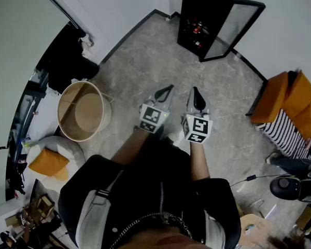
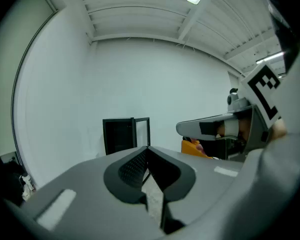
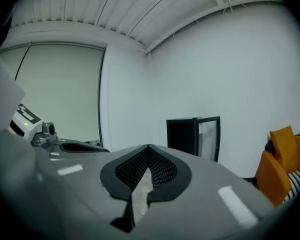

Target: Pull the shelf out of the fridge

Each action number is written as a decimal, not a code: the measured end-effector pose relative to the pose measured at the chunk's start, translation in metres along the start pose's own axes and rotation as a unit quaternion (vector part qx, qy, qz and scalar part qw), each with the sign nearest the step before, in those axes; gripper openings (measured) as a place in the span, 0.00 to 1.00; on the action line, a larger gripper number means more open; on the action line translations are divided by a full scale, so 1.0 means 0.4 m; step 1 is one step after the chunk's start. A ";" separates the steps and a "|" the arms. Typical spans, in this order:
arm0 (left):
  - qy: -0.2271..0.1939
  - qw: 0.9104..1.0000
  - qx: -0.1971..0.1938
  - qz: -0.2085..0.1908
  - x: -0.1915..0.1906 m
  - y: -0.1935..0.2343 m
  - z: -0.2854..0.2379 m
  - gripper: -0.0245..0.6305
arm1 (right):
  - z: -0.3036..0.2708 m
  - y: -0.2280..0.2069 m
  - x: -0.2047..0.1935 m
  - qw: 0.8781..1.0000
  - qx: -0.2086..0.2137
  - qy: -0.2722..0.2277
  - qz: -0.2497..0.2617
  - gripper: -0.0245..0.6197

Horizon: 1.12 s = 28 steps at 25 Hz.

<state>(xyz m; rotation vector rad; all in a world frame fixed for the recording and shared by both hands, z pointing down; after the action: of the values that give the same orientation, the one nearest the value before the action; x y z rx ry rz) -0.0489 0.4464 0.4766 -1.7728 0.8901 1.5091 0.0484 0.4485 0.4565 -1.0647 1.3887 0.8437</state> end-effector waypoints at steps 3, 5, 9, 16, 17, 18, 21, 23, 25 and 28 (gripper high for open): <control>-0.001 1.000 0.002 -0.003 -0.001 -0.010 -0.004 0.05 | 0.011 -0.010 0.010 1.000 0.000 -0.021 0.004 0.04; -0.001 1.000 0.002 -0.002 0.002 -0.014 -0.008 0.05 | 0.011 -0.011 0.018 1.000 0.007 -0.028 -0.001 0.04; 0.003 1.000 0.001 -0.004 0.008 -0.010 -0.028 0.05 | -0.012 -0.008 0.026 0.999 0.017 -0.030 0.005 0.04; 0.007 1.000 -0.001 -0.005 0.015 0.023 -0.069 0.05 | -0.050 -0.031 0.025 1.000 0.017 -0.021 -0.016 0.04; 0.008 1.000 -0.001 -0.003 0.017 0.027 -0.075 0.05 | -0.055 -0.035 0.023 1.000 0.014 -0.018 -0.015 0.04; 0.008 1.000 -0.001 -0.002 0.017 0.031 -0.081 0.05 | -0.060 -0.038 0.022 1.000 0.013 -0.015 -0.013 0.04; 0.009 1.000 -0.001 0.003 0.012 0.046 -0.095 0.05 | -0.081 -0.040 0.016 1.000 0.011 -0.009 -0.014 0.04; 0.012 1.000 -0.002 0.003 0.007 0.056 -0.105 0.05 | -0.100 -0.039 0.009 1.000 0.014 -0.008 -0.012 0.04; 0.013 1.000 -0.004 0.004 0.006 0.072 -0.117 0.05 | -0.125 -0.034 0.012 1.000 0.017 -0.009 -0.010 0.04; 0.012 1.000 -0.007 0.008 0.005 0.105 -0.136 0.05 | -0.161 -0.023 0.024 1.000 0.015 -0.006 -0.010 0.04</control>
<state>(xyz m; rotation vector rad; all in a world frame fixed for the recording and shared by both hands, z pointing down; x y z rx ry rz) -0.0527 0.3779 0.4803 -1.8015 0.9098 1.5089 0.0357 0.3841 0.4546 -1.0461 1.3747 0.8117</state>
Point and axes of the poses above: the fingertips, and each gripper's own axes: z backward along the fingers, y to its left, x out of its top, the point moved 2 cm from there along z, backward along the fingers, and after that the axes turned 5 degrees about -y, right-handed, at the moved point
